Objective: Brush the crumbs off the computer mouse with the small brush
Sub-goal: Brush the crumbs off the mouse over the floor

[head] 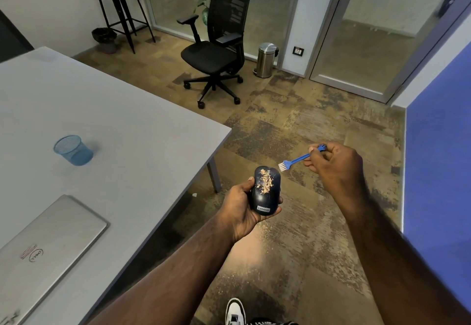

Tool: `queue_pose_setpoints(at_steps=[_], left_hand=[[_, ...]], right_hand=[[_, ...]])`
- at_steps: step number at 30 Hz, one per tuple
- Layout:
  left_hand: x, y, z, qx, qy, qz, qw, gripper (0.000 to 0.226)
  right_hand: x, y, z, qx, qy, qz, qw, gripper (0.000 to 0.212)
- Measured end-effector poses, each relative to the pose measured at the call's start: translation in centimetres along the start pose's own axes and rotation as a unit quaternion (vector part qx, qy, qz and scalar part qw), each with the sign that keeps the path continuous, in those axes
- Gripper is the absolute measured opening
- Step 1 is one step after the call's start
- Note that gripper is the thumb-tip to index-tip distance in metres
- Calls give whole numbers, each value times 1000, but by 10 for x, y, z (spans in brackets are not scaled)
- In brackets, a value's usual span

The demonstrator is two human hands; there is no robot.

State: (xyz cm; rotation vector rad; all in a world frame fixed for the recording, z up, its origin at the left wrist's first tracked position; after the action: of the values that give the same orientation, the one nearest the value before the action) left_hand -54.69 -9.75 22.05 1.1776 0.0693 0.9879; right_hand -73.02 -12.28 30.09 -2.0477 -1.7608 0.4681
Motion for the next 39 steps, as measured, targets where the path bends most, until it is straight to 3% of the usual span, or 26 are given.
queue_pose_setpoints(at_steps=[4,10,15,20,26,33,39], left_hand=[[0,1,1,0,2,-1,1000,48],[0,0,0,2,2,1,1000,50],[1,2,1,4,2,-3,1000,51],[1,-1,-1,12,0,0,1000,52],[-1,1,0,9,1,1,1000,51],[-2,2,-2,9,-8,-2,1000,55],[-3,1,-3,11,-11,-3,1000,54]], right_hand=[[1,0,-2,-69,7,-8,998,10],[3,-5,0,-52,10,17,998,14],[8,2,1,-78,13,-39,996,6],[9,-7,1,-87,5,-3,996,5],[21,2,-5,-51,-43,-78,995,19],[6,3,6,-37,-29,-25,999,6],[1,-1,4,-48,-32,8,998,15]])
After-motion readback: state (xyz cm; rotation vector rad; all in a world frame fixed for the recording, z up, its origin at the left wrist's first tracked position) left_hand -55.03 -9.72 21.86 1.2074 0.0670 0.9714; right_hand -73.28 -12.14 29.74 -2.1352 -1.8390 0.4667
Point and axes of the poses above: each hand's wrist, its own x-axis away from the middle knuckle, its own y-axis out of the palm, z = x × y, the point moved 3 cm from there along -x, towards the middle knuckle, and after that the axes turned 14 degrees about -z, right-handed, at the moved point
